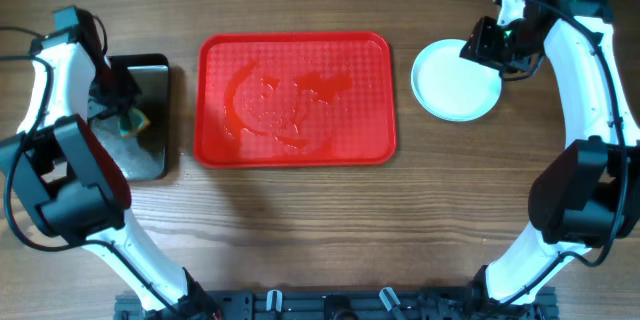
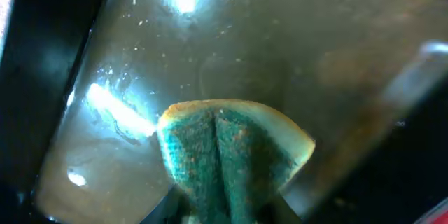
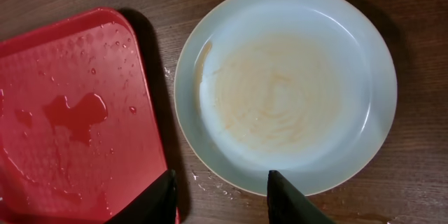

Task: Clean dirty plates on tray and stack at the side
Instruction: 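Place the sponge back in the black tray with the left gripper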

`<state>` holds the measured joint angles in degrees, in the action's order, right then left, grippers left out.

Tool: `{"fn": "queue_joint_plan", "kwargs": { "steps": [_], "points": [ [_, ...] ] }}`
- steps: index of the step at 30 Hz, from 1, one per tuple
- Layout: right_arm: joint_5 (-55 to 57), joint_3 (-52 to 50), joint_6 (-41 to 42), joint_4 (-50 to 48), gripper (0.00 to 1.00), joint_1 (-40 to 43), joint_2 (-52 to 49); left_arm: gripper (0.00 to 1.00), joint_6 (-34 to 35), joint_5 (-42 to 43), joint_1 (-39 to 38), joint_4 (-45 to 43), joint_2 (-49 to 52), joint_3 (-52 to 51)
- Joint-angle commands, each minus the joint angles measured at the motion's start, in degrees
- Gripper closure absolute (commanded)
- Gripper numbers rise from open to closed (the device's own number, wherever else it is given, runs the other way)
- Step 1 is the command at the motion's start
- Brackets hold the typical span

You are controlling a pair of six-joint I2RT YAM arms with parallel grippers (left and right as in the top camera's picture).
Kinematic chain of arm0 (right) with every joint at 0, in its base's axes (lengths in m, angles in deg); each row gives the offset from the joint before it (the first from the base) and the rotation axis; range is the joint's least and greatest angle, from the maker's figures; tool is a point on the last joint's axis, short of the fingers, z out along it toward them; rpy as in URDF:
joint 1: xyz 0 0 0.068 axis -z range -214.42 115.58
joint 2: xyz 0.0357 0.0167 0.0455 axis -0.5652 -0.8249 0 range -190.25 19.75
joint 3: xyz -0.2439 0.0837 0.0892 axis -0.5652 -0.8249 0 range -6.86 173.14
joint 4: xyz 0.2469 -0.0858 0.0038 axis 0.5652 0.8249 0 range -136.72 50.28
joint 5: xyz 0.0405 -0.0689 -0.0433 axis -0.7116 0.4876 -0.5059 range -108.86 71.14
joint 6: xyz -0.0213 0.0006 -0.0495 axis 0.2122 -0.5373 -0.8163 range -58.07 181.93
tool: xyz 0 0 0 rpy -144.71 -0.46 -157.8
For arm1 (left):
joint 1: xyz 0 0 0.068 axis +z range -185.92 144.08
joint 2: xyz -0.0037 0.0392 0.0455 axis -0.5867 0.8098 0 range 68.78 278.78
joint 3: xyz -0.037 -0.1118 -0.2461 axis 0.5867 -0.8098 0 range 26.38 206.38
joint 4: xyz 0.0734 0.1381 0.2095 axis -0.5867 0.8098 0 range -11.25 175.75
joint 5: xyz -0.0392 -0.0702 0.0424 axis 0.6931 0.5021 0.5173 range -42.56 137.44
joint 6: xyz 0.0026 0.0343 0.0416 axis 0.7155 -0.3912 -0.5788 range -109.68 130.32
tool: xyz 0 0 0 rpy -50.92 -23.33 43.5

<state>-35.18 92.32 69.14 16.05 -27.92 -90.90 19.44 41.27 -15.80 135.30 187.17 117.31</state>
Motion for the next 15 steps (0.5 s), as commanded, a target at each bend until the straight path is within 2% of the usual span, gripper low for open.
{"fn": "queue_joint_plan", "kwargs": {
  "steps": [1, 2, 7, 10, 13, 14, 15],
  "points": [
    [-0.94, 0.9, 0.04, -0.31, 0.64, -0.55, 0.63, 0.0, 2.21, -0.98, 1.51, -0.63, -1.51, -0.94],
    [-0.94, 0.9, 0.48, -0.52, 0.65, -0.55, 0.87, 0.0, 4.48, -0.94, 1.53, -0.04, -1.75, -0.72],
    [-0.92, 4.48, 0.33, 0.39, 0.64, -0.55, 6.38, 0.0, 4.83, 1.09, 1.49, 6.56, -10.88, 4.33],
    [-0.96, 5.29, 0.7, 0.72, 0.64, -0.55, 13.09, 0.0, 6.56, 11.96, 1.49, 5.77, -20.96, 5.07],
    [-0.9, 5.29, 2.45, 2.36, 0.61, -0.55, 21.86, 0.0, 6.75, 14.25, 1.49, 5.84, -24.9, 5.07],
    [-0.9, 5.29, 2.43, 2.51, 0.51, -0.55, 25.05, 0.0, 6.78, 14.25, 1.49, 5.84, -25.09, 5.07],
    [-0.92, 5.29, 2.43, 2.91, 0.11, -0.55, 28.81, 0.0, 6.78, 14.25, 1.49, 5.84, -25.05, 5.07]
  ]
}}
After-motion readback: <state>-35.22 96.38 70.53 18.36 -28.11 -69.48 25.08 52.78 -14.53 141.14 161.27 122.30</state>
